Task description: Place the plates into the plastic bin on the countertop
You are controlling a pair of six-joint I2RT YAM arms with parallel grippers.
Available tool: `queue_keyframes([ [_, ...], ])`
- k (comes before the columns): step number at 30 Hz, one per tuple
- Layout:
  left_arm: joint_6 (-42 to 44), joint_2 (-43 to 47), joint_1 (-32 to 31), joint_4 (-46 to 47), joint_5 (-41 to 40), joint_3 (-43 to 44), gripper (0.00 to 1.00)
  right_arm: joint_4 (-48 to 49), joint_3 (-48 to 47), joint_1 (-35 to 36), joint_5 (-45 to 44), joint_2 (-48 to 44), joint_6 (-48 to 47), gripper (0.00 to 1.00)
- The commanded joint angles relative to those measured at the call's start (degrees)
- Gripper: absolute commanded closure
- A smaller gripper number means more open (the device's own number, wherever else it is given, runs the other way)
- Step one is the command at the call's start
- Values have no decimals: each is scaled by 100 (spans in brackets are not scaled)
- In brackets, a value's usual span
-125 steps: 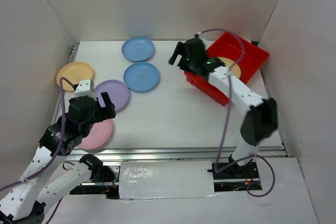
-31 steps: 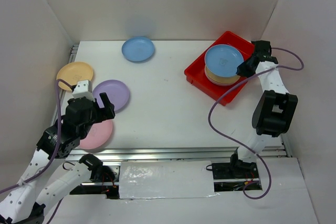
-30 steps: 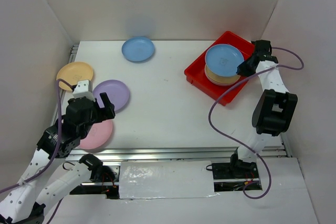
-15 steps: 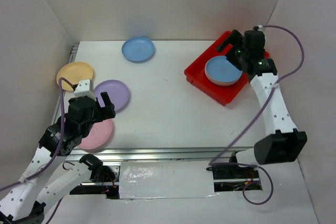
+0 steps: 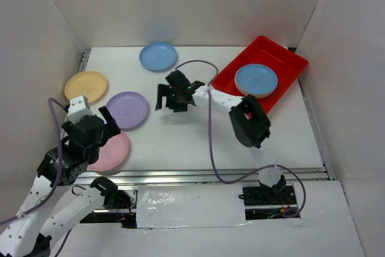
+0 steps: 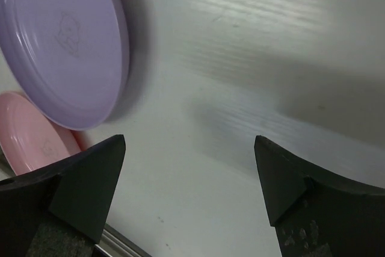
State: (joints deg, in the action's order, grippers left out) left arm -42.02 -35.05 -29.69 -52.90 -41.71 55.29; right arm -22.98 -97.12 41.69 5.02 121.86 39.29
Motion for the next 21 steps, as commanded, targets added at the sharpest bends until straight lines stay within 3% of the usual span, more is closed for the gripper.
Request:
queue_keyframes([
  [1, -122, 139, 16, 61, -285, 149, 1, 22, -1009, 242, -176, 328, 446, 5],
  [11, 97, -152, 7, 166, -3, 132, 1, -838, -2898, 489, -360, 2103, 1142, 12],
  [14, 106, -55, 25, 219, 5, 114, 1, -1147, -3137, 489, -484, 2297, 1178, 18],
  [21, 133, 16, 7, 228, 58, 114, 1, -910, -3102, 533, -274, 2315, 1177, 43],
])
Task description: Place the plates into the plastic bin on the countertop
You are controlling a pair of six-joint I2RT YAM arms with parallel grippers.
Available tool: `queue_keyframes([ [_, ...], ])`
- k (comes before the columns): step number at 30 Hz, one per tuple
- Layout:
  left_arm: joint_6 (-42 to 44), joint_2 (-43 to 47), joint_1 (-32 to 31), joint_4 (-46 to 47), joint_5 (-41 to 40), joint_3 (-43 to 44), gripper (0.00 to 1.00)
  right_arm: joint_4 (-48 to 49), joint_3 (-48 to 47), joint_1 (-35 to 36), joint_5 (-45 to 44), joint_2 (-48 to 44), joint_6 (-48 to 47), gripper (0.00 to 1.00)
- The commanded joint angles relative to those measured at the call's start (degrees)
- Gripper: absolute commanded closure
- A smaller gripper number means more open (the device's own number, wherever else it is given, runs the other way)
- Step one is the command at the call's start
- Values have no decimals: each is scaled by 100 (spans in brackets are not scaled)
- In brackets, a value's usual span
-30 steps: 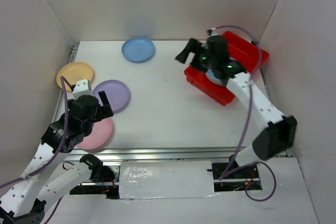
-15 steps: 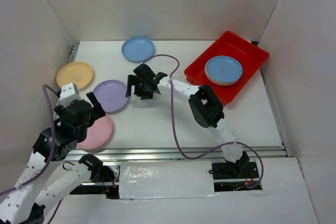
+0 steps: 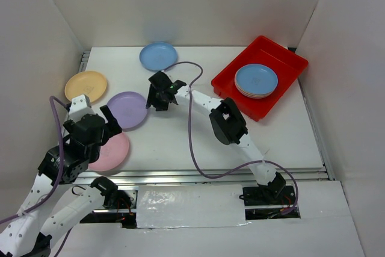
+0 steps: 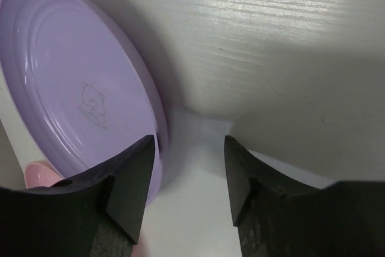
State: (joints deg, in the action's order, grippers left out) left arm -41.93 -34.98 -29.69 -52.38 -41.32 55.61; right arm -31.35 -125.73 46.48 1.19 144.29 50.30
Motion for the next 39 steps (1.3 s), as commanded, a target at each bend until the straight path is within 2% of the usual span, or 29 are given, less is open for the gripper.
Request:
queue_keyframes([
  [1, 124, 9, 16, 176, 19, 72, 1, -73, -276, 54, 135, 134, 76, 47],
  [3, 124, 26, 16, 176, 19, 72, 1, -90, -364, 89, 171, 178, 76, 59],
  [4, 133, 53, 16, 184, 19, 72, 1, -55, -364, 89, 180, 187, 102, 62],
  [9, 185, 88, 7, 228, 80, 46, 1, 489, 338, 37, 425, -102, 356, 65],
  [13, 212, 97, 16, 246, 115, 46, 1, 604, 269, 37, 574, -15, 480, 66],
  [14, 212, 106, 16, 255, 124, 46, 1, 578, 138, 37, 610, 29, 480, 70],
  [17, 221, 149, 16, 263, 133, 37, 1, 350, 39, 63, 392, 38, 498, 100],
  [18, 229, 150, 16, 263, 142, 37, 1, 419, 179, 54, 269, -206, 533, 100],
  [20, 247, 185, 16, 290, 159, 28, 1, 681, 1038, -33, 48, -663, 586, 100],
  [22, 273, 193, 16, 316, 203, 28, 1, 1253, 1785, -156, -48, -1585, 639, 100],
  [23, 291, 194, 16, 316, 221, 20, 1, 1385, 2415, -313, -101, -1919, 630, 100],
  [25, 300, 176, 16, 325, 230, 28, 1, 1457, 3042, -507, -102, -2807, 446, 100],
  [29, 317, 220, 7, 334, 265, 20, 1, 860, 3677, -1341, -357, -3924, -81, 100],
  [30, 317, 263, 7, 342, 282, 11, 1, 772, 3853, -1865, -235, -4300, -143, 100],
  [33, 344, 273, 16, 386, 318, 2, 1, 806, 4617, -2764, 82, -4925, -327, 100],
  [34, 352, 273, 7, 386, 318, 11, 1, 745, 4819, -3333, 127, -5006, -363, 100],
  [37, 370, 238, 7, 395, 344, -7, 1, 464, 4848, -4353, 276, -5007, -583, 100],
  [39, 379, 203, 7, 395, 353, -7, 1, 280, 4821, -4795, 416, -4893, -715, 100],
])
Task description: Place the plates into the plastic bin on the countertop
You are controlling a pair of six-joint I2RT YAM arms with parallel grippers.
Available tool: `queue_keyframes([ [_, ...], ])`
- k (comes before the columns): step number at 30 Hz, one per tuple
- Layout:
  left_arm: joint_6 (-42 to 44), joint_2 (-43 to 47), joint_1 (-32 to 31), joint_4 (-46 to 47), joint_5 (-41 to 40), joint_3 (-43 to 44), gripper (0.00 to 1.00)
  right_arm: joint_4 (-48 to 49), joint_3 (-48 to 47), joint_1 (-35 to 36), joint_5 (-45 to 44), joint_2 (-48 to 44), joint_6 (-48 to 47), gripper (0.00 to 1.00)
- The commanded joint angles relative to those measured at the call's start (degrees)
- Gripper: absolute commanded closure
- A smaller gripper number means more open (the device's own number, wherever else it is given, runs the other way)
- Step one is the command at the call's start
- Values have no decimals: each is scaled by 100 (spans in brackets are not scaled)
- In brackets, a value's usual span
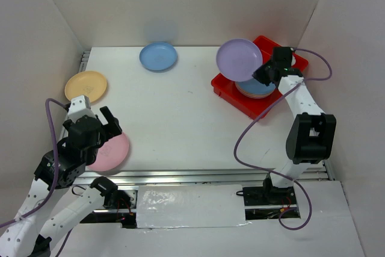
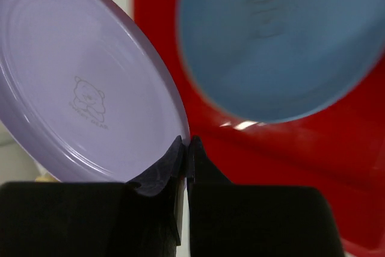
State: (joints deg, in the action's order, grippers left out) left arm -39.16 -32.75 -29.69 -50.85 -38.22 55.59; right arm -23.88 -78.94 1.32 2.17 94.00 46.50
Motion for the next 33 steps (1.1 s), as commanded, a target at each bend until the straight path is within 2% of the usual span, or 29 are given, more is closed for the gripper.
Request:
queue_keyframes([
  [1, 110, -29, 7, 251, 51, -5, 1, -469, 185, -586, 336, 145, -369, 100],
  [8, 189, -170, 7, 321, 165, -22, 1, -406, 362, -1607, 415, 118, -483, 100],
  [13, 233, -267, 7, 365, 253, -31, 1, -381, 388, -1872, 485, 189, -598, 100],
  [17, 259, -337, 7, 365, 280, -31, 1, -468, 151, -1864, 837, 347, -668, 94],
  [19, 251, -337, 7, 374, 288, -31, 1, -521, -33, -1732, 855, 348, -712, 86],
  [20, 259, -346, 7, 374, 297, -31, 1, -608, -112, -1697, 829, 347, -739, 77],
  [21, 268, -346, 7, 374, 306, -31, 1, -688, -287, -1653, 741, 339, -739, 40],
  [22, 268, -346, 7, 383, 306, -31, 1, -784, -376, -1635, 662, 330, -713, 30],
  [24, 268, -355, 7, 374, 306, -31, 1, -908, -447, -1618, 653, 155, -713, 25],
  [26, 242, -355, 7, 357, 289, -31, 1, -821, -351, -1539, 591, -282, -713, 23],
  [27, 242, -355, 7, 365, 280, -22, 1, -785, -194, -1469, 539, -485, -713, 12],
  [29, 224, -372, 7, 348, 262, -14, 1, -715, 26, -1118, 398, -1107, -756, 12],
  [31, 181, -372, 7, 304, 157, 30, 1, -373, 483, -575, 284, -1523, -966, 11],
  [32, 59, -355, 7, 199, 87, 57, 1, -189, 789, 177, 327, -1803, -1011, 8],
  [33, -4, -346, 7, 137, -18, 83, 1, -5, 975, 558, 467, -1902, -1081, 8],
])
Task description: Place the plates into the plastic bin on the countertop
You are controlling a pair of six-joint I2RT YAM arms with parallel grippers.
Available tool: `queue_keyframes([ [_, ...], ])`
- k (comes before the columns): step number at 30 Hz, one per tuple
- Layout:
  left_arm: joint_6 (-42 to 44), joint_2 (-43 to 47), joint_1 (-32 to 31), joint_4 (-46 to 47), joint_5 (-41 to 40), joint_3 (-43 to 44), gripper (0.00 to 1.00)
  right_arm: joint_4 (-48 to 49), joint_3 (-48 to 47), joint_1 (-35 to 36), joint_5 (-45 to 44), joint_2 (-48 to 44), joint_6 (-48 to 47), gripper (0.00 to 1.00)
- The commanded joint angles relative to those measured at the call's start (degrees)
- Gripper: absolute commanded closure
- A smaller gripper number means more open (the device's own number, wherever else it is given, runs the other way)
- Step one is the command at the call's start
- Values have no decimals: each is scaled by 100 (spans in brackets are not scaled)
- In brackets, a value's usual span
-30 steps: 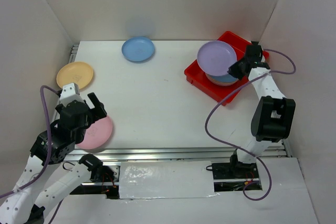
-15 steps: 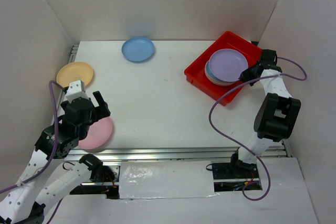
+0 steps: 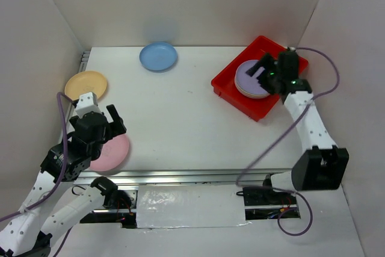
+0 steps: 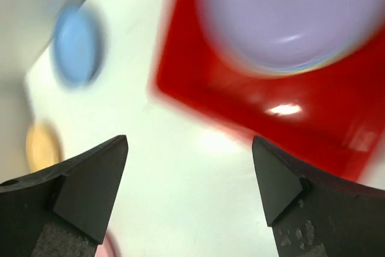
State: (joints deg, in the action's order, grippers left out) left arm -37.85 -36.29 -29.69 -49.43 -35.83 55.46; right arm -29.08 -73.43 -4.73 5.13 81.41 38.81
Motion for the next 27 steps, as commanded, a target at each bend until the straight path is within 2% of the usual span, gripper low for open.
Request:
queue_keyframes([
  [1, -231, 34, 7, -66, -510, 140, 1, 657, 574, 1568, 286, -687, -338, 8],
  [2, -450, 52, 7, -241, -643, 166, 1, 893, 862, 2442, 226, -687, -278, 8],
  [4, -740, 70, 7, -505, -1124, 271, 1, 1402, 1198, 3247, 348, -487, 2, 8],
  [5, -1099, 61, 7, -654, -1301, 316, 1, 2084, 1365, 3938, 601, -346, 169, 9],
  [6, -1294, 61, 7, -1030, -1477, 403, 1, 2413, 1523, 4275, 682, -162, 319, 9],
  [7, -1530, 52, 7, -1225, -1810, 456, 1, 2659, 1507, 4592, 718, 345, 573, 9],
  [9, -2111, 43, 7, -1751, -2041, 588, 1, 2882, 860, 5390, 630, 1040, 715, 10],
  [10, -2417, 96, 7, -1894, -2207, 623, 1, 2682, 526, 5639, 552, 1818, 733, 10],
  [12, -2675, 210, 7, -2218, -2349, 676, 1, 2374, -782, 6270, 359, 2622, 751, 11],
  [13, -2823, 402, 16, -2264, -2419, 676, 1, 1928, -1735, 6457, 279, 3400, 725, 11],
  [16, -2546, 824, 16, -1993, -2341, 571, 1, 1206, -3320, 6871, -46, 4715, 882, 12],
  [19, -2315, 966, 16, -1763, -2279, 483, 1, 739, -4106, 6977, -257, 5429, 1137, 13],
  [23, -2245, 791, 16, -1728, -2209, 492, 1, 281, -4478, 6951, -495, 5833, 1305, 18],
  [27, -2061, 711, 7, -1614, -2121, 466, 1, 184, -4539, 6881, -451, 5965, 1270, 30],
])
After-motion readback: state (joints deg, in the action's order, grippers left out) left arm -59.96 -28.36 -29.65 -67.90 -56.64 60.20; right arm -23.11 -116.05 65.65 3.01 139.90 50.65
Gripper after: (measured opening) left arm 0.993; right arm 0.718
